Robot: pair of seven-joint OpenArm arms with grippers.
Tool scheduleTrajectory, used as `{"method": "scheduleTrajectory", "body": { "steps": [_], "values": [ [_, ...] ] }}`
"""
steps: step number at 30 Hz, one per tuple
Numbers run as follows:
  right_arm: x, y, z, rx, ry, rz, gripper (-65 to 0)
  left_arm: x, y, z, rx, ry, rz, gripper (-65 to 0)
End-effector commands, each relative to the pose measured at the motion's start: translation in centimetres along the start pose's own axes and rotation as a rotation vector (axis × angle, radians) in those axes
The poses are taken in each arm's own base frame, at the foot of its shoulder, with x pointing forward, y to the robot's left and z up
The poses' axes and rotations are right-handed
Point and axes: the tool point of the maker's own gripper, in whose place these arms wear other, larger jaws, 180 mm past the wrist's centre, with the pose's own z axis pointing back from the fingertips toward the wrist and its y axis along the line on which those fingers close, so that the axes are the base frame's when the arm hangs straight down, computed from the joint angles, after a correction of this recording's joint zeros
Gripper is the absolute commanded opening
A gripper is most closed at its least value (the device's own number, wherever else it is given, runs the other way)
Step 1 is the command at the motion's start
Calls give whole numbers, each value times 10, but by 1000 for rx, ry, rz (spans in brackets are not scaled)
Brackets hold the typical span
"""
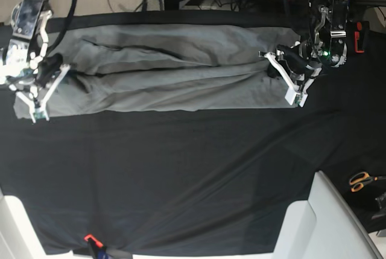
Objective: Fold the T-shirt properly
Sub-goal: 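Lower the right gripper and smooth the shirt's side edge, then grasp the shirt's side end with the left gripper and lift it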
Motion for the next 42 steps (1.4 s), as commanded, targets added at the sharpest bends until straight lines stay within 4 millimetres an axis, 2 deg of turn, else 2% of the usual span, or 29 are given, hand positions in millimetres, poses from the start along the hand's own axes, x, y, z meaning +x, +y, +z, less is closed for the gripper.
{"method": "scheduleTrajectory", "body": {
  "steps": [1,7,10,14,18,21,26,30,35,38,39,42],
  "values": [
    [8,-9,5,-28,-30,1,-650,-16,-2,0,-7,64,-14,-650],
    [5,-7,3,-24,-20,0,-648,-15,-2,0,-7,64,-15,-650],
    [-6,-8,3,-28,32,-1,-644,-15,-2,0,-7,64,-15,-650],
    [-12,-2,3,-15,67,-15,-558,-16,1,1,-1,67,-21,-650],
    [-21,-6,4,-20,74,-93,-441,-13,1,3,0,59,-27,-650],
    [-14,-12,11,-39,47,-96,-401,-9,-2,6,-3,45,-39,-650],
    [8,-34,38,-114,-56,-115,-398,4,-6,15,-1,4,-59,-650],
    [12,-39,42,-127,-74,-125,-395,4,-8,19,-3,-6,-66,-650],
    [12,-38,42,-121,-76,-122,-395,14,5,27,27,-44,-40,-349],
    [12,-37,42,-120,-75,-121,-396,34,11,42,54,-110,-45,-188],
    [12,-37,42,-119,-75,-119,-396,35,14,48,65,-125,-45,-145],
    [12,-37,42,-119,-75,-119,-398,58,21,73,104,-211,-63,-41]
  ]
}}
